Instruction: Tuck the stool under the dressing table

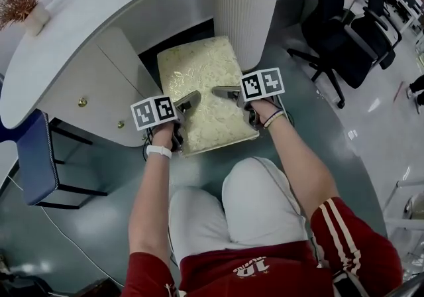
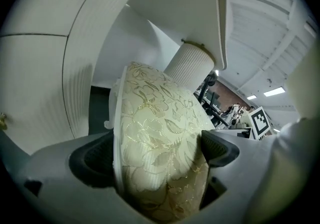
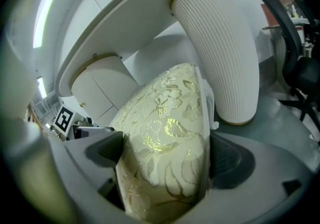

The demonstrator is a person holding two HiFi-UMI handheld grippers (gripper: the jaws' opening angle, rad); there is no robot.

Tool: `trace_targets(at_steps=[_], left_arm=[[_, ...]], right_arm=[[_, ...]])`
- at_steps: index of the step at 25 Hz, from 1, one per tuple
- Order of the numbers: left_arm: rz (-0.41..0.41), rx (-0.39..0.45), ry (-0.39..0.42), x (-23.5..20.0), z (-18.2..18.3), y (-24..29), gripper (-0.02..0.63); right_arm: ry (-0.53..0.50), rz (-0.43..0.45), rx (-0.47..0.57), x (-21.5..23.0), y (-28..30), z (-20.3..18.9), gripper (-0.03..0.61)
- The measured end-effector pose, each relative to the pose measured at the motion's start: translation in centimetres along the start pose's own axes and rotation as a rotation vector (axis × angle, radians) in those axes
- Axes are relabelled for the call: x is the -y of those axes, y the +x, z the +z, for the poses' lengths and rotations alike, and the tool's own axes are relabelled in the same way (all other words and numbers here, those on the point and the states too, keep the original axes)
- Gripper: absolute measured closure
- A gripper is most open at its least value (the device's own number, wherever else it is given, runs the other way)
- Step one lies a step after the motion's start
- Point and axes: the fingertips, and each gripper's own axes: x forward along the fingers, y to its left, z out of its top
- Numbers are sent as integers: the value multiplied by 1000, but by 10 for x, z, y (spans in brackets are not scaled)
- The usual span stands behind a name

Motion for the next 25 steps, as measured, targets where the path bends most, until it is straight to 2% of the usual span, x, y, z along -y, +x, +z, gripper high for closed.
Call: trace_targets(at_steps=[5, 16, 22, 25], left_arm=[[5, -44, -49, -12, 14, 19, 75], [11, -57, -138, -33, 27, 33, 72], [3, -31, -174, -39, 27, 33, 74], [-12, 6, -178, -39, 30, 28, 78]], right_arm=[[31, -4, -61, 11, 20, 14, 49], [92, 30, -96, 23, 47, 32, 57], [93, 30, -73, 26, 49, 37, 65], [78, 28, -23, 24, 44, 43, 74]])
